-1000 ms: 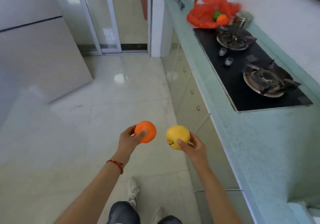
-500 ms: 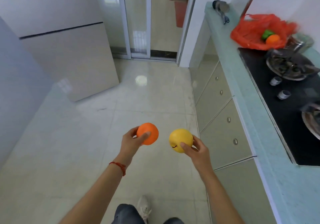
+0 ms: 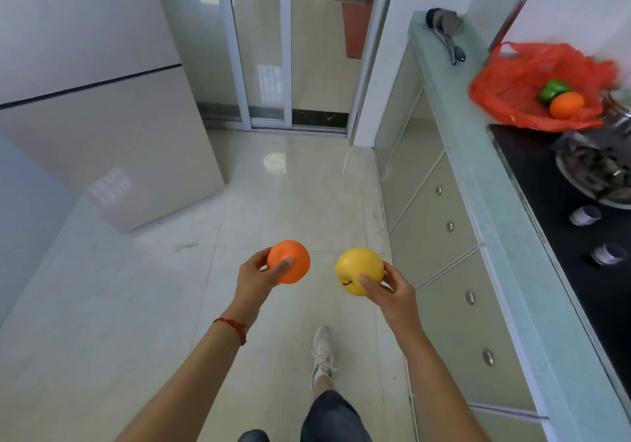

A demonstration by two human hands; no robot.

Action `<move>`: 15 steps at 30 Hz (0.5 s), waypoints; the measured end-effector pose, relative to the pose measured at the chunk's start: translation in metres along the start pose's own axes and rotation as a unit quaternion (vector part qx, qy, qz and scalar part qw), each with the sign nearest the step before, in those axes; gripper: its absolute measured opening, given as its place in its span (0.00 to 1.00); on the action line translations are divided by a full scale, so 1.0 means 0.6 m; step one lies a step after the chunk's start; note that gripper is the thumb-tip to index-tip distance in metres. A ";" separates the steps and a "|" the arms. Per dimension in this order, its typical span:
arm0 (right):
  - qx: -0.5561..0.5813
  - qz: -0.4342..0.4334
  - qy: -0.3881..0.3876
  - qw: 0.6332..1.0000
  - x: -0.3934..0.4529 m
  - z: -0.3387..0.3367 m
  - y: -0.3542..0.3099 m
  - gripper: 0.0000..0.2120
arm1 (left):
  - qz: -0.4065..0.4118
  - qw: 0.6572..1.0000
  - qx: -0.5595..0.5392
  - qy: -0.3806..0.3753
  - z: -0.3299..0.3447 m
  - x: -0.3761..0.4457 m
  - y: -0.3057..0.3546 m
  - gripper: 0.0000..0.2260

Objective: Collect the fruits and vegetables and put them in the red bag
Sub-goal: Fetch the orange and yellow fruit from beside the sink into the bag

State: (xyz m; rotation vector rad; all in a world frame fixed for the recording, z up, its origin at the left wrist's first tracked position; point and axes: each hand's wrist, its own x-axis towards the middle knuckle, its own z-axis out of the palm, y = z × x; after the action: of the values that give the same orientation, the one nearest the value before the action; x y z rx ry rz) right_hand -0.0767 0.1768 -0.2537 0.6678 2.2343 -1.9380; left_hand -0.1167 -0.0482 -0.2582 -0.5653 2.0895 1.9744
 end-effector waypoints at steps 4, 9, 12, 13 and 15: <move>0.006 -0.003 -0.007 1.000 0.124 -0.005 -0.050 0.39 | 0.005 1.000 -0.007 0.002 0.048 0.103 0.056 0.28; 0.005 -0.011 -0.010 1.000 0.265 -0.015 -0.120 0.31 | 0.010 1.000 -0.017 0.020 0.098 0.228 0.140 0.22; 0.008 -0.004 -0.014 1.000 0.337 -0.012 -0.156 0.34 | 0.006 0.999 -0.022 0.028 0.113 0.292 0.175 0.22; 0.009 -0.003 -0.015 1.000 0.359 -0.009 -0.165 0.37 | 0.004 0.999 -0.021 0.031 0.117 0.313 0.184 0.21; 0.006 0.002 -0.017 1.000 0.404 0.001 -0.182 0.39 | -0.002 0.999 -0.017 0.037 0.125 0.358 0.202 0.20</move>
State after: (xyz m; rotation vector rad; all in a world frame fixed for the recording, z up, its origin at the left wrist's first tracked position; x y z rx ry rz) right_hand -0.3374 0.2279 -0.2417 0.6352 2.2006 -1.9469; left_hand -0.3691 0.0013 -0.2413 -0.6580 2.0977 2.0205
